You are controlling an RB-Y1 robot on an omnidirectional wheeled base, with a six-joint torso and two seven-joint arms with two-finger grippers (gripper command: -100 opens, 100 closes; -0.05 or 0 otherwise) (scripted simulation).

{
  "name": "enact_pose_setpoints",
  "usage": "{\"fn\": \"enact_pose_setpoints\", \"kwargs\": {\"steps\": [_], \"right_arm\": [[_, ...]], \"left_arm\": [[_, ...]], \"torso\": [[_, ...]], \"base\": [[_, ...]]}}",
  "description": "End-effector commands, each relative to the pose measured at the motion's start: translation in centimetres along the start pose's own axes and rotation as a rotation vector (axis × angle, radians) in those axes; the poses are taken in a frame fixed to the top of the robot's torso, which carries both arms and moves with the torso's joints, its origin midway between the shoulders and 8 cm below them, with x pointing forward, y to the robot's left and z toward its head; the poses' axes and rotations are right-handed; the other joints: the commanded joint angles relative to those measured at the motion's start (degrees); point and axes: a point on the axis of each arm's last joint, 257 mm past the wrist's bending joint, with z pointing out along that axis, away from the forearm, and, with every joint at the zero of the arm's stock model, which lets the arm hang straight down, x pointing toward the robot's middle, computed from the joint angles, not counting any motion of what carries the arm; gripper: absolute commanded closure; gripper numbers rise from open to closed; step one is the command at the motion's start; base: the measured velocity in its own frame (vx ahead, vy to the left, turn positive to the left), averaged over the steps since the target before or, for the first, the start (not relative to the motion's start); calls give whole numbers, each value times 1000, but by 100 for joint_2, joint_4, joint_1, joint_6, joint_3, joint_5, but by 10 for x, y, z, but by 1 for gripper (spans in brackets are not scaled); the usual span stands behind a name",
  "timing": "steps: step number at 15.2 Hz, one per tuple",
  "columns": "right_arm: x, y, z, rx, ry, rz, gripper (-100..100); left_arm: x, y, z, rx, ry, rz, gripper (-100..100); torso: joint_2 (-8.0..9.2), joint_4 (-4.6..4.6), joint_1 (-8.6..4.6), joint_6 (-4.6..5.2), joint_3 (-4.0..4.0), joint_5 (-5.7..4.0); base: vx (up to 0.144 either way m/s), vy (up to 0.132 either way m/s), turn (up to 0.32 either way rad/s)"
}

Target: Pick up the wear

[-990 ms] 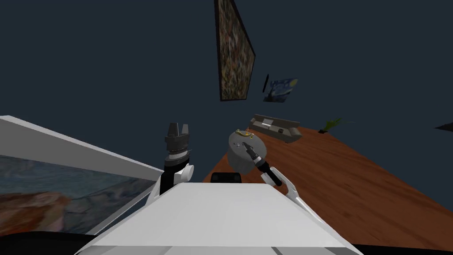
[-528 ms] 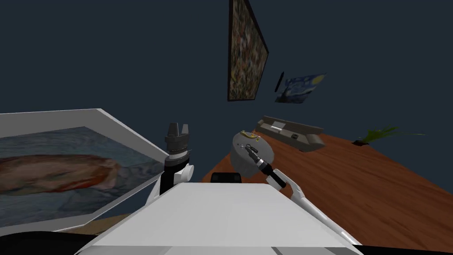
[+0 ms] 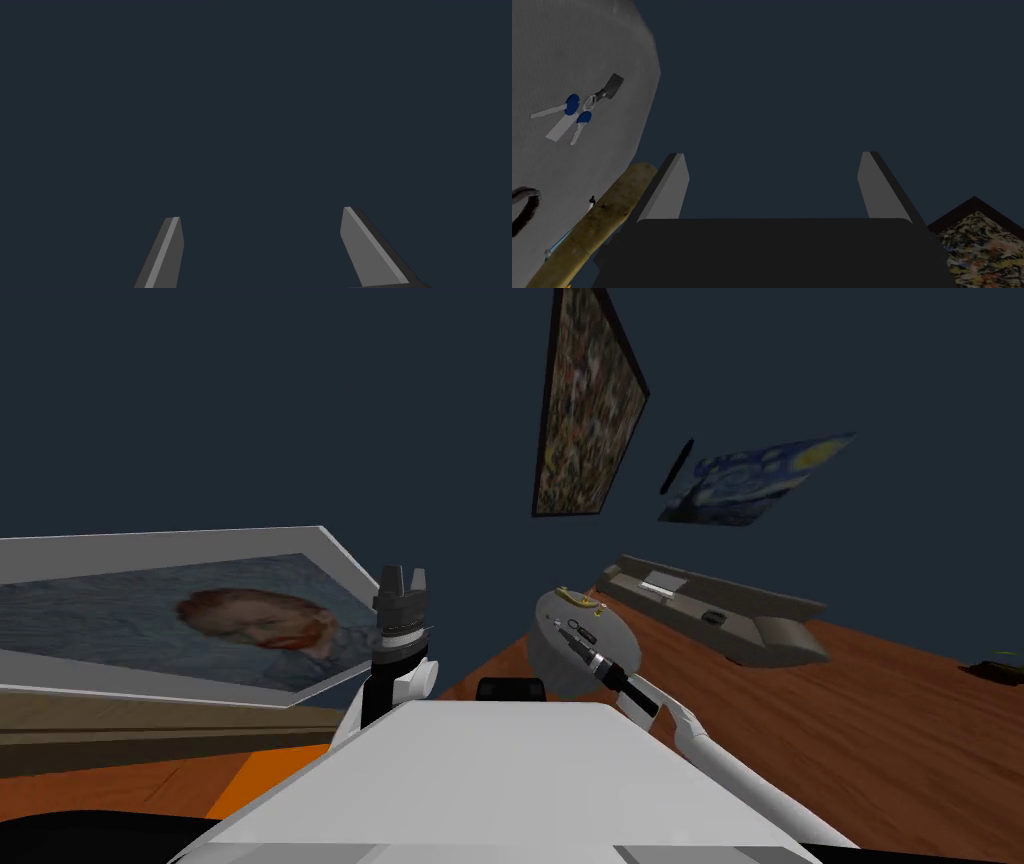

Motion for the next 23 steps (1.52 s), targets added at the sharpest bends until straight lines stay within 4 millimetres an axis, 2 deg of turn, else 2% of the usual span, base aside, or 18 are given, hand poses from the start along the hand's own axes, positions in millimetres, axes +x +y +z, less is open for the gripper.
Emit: {"fn": "enact_pose_setpoints", "kwargs": {"steps": [1, 4, 5, 6, 9, 10, 12, 15, 18, 19, 21, 22, 23], "right_arm": [[0, -21, -8, 47, 26, -14, -100], [-1, -54, -28, 126, 59, -34, -100], [-1, -59, -30, 136, 58, -34, -100], [-2, -75, -43, 178, 92, -53, -100], [-5, -87, -50, 208, 89, -54, -100], [-7, -103, -66, 253, 121, -72, -100], [-9, -113, -73, 280, 118, -74, -100], [-18, -152, -115, 396, 173, -110, -100], [-22, -161, -124, 423, 170, -113, -100], [-25, -174, -142, 468, 197, -127, -100], [-29, -182, -151, 494, 193, -130, -100], [-33, -196, -174, 549, 218, -144, -100], [-35, -200, -179, 562, 215, -146, -100]], "left_arm": [[0, 0, 0, 0, 0, 0, 0], [0, 0, 0, 0, 0, 0, 0], [0, 0, 0, 0, 0, 0, 0], [0, 0, 0, 0, 0, 0, 0], [0, 0, 0, 0, 0, 0, 0], [0, 0, 0, 0, 0, 0, 0], [0, 0, 0, 0, 0, 0, 0], [0, 0, 0, 0, 0, 0, 0], [0, 0, 0, 0, 0, 0, 0], [0, 0, 0, 0, 0, 0, 0], [0, 0, 0, 0, 0, 0, 0], [0, 0, 0, 0, 0, 0, 0], [0, 0, 0, 0, 0, 0, 0]], "torso": [[0, 0, 0, 0, 0, 0], [0, 0, 1, 0, 0, 0], [-1, 0, -1, -1, 0, -1], [-4, 0, 0, 4, -2, -1], [-4, 0, 0, 5, -2, -1], [-6, -1, 5, 9, -3, -1], [-6, 0, 3, -3, -3, 0], [-3, 0, -2, 0, -1, -1], [-2, 1, -3, 4, 0, -2], [-6, -1, 0, 10, -3, -2], [-6, 0, 2, 0, -3, 0], [-7, -1, 2, 4, -4, -1], [-5, -1, 2, 1, -3, 0]], "base": [[-40, -48, 440], [-31, -41, 324], [-19, -40, 231], [-27, -40, 353], [-26, -35, 207], [-23, -25, 247], [-31, -36, 352], [-50, -46, 403], [-35, -39, 238], [-28, -22, 222], [-35, -29, 314], [-45, -27, 318], [-48, -33, 382]]}}
